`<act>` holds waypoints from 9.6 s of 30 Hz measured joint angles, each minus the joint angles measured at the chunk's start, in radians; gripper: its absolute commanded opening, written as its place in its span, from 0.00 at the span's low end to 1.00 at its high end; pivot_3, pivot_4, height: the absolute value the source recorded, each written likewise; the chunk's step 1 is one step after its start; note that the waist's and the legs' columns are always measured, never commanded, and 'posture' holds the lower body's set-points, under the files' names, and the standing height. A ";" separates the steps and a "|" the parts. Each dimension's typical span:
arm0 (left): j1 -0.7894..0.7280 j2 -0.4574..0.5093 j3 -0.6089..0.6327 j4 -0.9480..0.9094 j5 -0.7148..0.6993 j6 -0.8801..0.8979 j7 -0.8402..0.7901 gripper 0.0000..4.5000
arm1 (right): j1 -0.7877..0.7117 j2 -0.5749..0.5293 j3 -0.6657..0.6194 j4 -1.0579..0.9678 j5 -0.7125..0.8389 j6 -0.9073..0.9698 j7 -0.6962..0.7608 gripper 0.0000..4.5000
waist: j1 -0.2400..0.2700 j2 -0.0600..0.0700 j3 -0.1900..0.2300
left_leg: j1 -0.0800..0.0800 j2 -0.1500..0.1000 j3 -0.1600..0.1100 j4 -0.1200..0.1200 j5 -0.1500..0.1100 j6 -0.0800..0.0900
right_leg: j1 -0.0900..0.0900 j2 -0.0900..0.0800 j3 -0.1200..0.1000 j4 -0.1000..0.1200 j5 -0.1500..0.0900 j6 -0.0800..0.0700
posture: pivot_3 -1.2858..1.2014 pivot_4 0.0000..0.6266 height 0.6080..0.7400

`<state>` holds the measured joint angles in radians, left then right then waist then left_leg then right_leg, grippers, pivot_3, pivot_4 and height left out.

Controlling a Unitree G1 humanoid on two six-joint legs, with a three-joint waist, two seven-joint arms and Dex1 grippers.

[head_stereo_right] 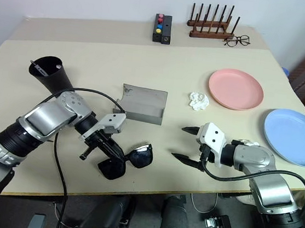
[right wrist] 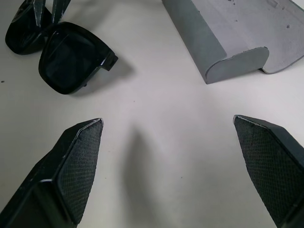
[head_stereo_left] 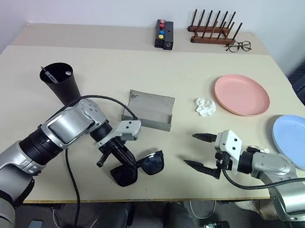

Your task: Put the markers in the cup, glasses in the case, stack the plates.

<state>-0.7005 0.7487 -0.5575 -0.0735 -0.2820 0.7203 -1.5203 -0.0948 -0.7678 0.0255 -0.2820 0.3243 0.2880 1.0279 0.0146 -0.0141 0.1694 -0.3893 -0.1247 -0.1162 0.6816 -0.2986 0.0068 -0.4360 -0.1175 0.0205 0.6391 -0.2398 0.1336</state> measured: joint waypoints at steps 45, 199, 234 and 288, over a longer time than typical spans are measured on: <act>-0.485 -0.283 0.191 1.013 0.293 -0.742 -0.069 0.00 | -0.110 0.042 0.033 0.137 -0.045 -0.086 -0.003 1.00 | -0.004 -0.001 0.001 | -0.002 0.000 0.000 0.001 -0.001 0.002 | 0.000 0.001 -0.002 -0.005 0.002 0.004 | 0.52 0.24 1.00; -0.039 -0.326 0.442 0.081 -0.038 -0.063 0.327 0.97 | -0.065 -0.190 -0.353 0.300 -0.030 0.124 -0.230 1.00 | 0.000 0.004 -0.002 | -0.001 -0.001 0.001 0.002 -0.002 0.004 | 0.002 0.000 0.001 -0.006 0.003 0.005 | 0.52 0.24 1.00; 0.051 -0.493 0.227 0.032 0.054 -0.177 0.652 0.99 | -0.091 -0.231 -0.275 0.535 -0.148 0.256 -0.297 1.00 | -0.001 0.007 -0.003 | -0.001 -0.001 0.003 0.002 -0.002 0.004 | 0.002 -0.001 0.002 -0.007 0.003 0.005 | 0.52 0.24 1.00; 0.088 -0.403 0.216 -0.008 0.001 -0.228 0.485 1.00 | -0.449 -0.115 -0.107 0.694 -0.363 -0.132 -0.465 0.01 | -0.002 0.011 -0.004 | 0.000 -0.001 0.003 0.001 -0.002 0.004 | 0.004 0.000 0.002 -0.008 0.003 0.005 | 0.52 0.24 1.00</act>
<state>-0.6127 0.3457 -0.3416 -0.0817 -0.2811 0.4926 -1.0351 -0.5433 -0.8832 -0.0813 0.4123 -0.0386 0.1561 0.5633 0.0131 -0.0031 0.1655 -0.3889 -0.1256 -0.1129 0.6823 -0.3006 0.0105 -0.4324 -0.1180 0.0223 0.6312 -0.2363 0.1391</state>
